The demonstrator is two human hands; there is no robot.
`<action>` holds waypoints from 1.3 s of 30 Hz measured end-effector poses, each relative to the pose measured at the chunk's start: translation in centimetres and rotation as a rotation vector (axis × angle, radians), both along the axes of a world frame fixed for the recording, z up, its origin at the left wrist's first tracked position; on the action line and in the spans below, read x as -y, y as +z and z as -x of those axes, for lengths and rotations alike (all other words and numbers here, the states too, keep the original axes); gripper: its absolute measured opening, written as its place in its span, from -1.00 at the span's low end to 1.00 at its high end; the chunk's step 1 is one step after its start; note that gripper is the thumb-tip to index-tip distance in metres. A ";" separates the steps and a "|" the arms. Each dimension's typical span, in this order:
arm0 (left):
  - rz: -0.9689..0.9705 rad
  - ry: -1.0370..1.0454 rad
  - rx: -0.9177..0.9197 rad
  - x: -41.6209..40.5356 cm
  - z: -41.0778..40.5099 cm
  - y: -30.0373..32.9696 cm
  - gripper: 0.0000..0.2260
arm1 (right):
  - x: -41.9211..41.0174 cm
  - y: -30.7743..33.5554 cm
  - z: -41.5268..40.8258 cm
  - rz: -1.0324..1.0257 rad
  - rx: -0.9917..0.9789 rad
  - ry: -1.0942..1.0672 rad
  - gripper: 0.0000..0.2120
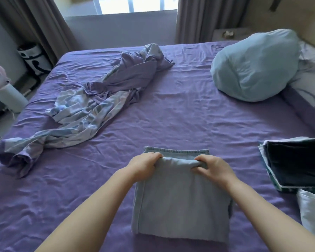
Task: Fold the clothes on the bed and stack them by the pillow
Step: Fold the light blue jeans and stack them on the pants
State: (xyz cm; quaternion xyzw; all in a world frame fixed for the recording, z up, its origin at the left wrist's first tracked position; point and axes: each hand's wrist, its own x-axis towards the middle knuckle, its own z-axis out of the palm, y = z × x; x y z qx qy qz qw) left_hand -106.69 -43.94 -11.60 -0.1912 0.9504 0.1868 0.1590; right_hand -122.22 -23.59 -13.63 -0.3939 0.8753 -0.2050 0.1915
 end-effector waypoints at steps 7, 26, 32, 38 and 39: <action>0.135 0.007 0.044 3.0 5.7 -5.3 -0.53 | 4.6 -3.2 5.2 -0.184 -0.046 -0.004 -0.74; 0.322 0.352 -0.257 -4.1 8.0 -20.2 -0.46 | 9.8 -15.7 7.8 -0.168 -0.266 0.380 -0.19; 0.335 0.357 -0.214 -3.8 8.4 -21.4 -0.44 | 10.3 -16.3 8.0 -0.143 -0.342 0.349 -0.37; 0.309 0.322 -0.108 -3.8 7.8 -18.3 -0.45 | 11.2 -12.4 8.0 -0.438 -0.195 0.334 -0.52; 0.306 0.316 -0.109 -3.9 7.4 -17.6 -0.45 | 11.3 -11.9 7.9 -0.469 -0.195 0.347 -0.54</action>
